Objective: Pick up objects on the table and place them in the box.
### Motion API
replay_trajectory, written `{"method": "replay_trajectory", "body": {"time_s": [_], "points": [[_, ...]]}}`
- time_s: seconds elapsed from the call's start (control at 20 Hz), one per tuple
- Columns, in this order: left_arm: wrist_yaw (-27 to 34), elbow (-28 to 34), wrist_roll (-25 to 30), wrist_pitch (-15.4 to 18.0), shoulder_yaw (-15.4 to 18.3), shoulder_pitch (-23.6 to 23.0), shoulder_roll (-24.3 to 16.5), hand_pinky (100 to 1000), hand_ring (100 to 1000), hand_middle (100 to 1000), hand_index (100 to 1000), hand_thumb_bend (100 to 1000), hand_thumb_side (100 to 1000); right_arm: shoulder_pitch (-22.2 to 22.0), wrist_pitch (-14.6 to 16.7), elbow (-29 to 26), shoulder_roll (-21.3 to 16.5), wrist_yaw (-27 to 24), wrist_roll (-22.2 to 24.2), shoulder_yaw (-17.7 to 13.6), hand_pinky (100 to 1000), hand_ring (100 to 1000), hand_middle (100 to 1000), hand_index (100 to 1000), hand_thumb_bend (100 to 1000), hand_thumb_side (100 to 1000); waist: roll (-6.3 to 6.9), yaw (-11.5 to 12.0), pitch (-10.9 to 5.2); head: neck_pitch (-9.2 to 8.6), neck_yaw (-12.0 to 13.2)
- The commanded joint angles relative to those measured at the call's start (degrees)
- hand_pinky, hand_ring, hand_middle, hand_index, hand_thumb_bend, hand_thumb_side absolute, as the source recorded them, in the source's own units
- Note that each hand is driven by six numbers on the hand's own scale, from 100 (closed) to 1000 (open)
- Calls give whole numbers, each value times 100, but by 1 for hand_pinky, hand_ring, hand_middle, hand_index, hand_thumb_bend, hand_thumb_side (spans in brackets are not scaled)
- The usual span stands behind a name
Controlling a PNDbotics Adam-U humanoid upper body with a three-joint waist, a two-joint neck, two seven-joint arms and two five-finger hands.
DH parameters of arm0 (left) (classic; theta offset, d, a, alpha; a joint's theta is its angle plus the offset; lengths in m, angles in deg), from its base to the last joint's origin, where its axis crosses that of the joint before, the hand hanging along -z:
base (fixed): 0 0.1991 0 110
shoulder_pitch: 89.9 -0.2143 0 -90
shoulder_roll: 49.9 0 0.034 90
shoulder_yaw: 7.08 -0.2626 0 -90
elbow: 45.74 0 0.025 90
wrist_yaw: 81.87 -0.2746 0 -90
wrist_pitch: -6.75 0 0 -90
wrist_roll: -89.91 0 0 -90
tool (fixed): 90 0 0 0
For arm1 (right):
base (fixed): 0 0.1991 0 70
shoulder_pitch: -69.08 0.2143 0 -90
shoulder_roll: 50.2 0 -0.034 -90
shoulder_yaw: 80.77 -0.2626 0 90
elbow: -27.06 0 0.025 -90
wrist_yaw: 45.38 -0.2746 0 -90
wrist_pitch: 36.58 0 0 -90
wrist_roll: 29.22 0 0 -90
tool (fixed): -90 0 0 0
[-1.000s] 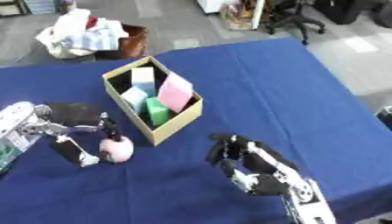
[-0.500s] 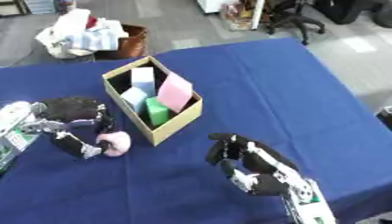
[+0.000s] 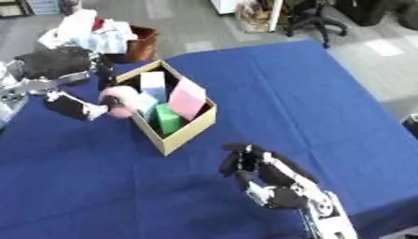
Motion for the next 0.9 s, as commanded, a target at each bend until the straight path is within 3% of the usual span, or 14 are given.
{"method": "replay_trajectory", "body": {"time_s": [0.05,0.45,0.9], "points": [[-491,-544,-233,-42,184,246,283,734,565,412,585,100,269,46,20,-63,-65,-7,33,-13,672,709,644,911,100,427,-18,-28,-139,-53,16],[-1564,-1898,-892,52,609,477,1014,741,580,433,608,100,247,44,-5,-67,-42,-23,64,26,672,709,644,910,100,409,-13,-116,-103,-42,84],[-2303,-2491,-1437,39,858,522,1314,761,646,521,695,100,276,46,-18,-76,-32,-38,92,41,672,709,644,910,100,424,-12,-134,-90,-45,115]]}}
